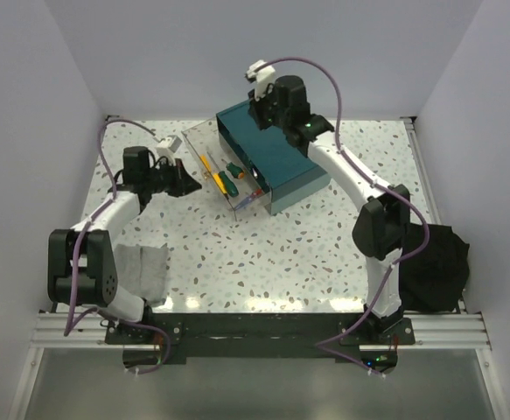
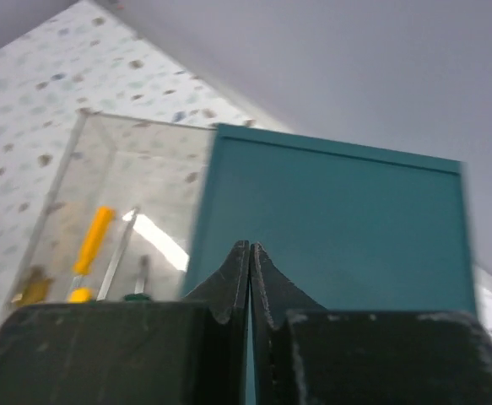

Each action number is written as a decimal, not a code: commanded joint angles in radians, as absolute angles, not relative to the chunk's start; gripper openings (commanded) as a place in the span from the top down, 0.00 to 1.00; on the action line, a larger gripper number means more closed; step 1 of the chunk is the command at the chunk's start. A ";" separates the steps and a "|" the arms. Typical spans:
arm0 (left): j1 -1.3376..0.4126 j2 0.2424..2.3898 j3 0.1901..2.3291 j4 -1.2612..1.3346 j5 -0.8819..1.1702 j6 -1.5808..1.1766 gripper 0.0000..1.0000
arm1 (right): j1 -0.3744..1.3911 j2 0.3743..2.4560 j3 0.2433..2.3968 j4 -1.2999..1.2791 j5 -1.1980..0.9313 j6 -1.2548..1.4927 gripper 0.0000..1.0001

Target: Sort the tools into containers

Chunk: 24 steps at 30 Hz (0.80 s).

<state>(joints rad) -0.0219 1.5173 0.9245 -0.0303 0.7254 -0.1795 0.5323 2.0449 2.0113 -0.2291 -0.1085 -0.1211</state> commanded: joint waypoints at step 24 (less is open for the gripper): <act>-0.362 1.989 1.482 -0.017 0.732 -0.092 1.00 | 0.440 1.879 1.543 -0.275 -0.110 -0.192 1.00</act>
